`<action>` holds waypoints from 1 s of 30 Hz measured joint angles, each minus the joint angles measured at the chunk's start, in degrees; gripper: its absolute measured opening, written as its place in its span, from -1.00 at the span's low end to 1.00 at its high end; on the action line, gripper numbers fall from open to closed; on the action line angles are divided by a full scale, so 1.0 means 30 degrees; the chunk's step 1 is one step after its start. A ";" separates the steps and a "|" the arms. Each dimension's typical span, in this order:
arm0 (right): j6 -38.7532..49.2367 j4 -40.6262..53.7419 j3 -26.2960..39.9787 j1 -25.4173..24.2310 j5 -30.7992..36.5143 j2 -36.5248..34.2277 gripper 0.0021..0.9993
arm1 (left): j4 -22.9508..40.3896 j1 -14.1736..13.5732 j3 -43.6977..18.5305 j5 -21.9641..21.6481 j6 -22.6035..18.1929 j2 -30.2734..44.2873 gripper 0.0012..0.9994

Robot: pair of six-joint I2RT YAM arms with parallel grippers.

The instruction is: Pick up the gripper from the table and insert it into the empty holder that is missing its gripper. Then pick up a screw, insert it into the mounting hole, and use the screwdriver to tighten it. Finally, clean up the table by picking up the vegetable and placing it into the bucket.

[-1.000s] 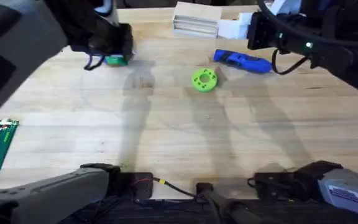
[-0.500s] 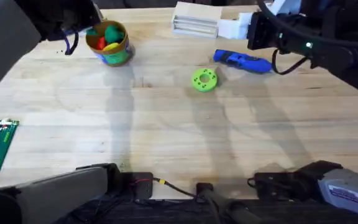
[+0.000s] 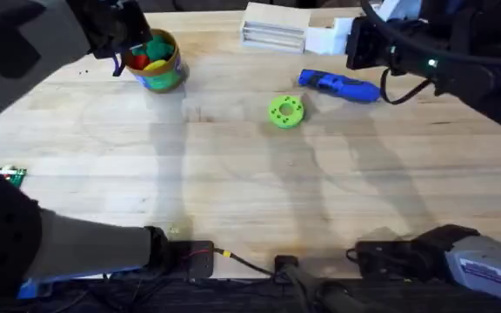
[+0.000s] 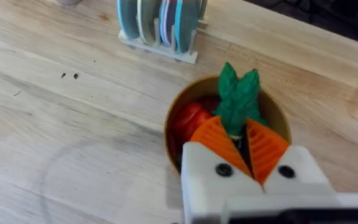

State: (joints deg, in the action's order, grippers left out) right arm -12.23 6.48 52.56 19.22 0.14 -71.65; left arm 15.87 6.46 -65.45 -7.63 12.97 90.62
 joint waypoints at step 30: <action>0.2208 0.2137 0.0907 0.0007 -0.2067 0.0008 0.98 | 0.3668 -0.3376 0.0000 -0.0835 -0.3631 -0.8279 0.99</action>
State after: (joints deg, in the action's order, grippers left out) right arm -5.60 12.89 55.28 19.25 -6.06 -71.63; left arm 26.88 -3.67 -65.45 -10.13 2.08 65.78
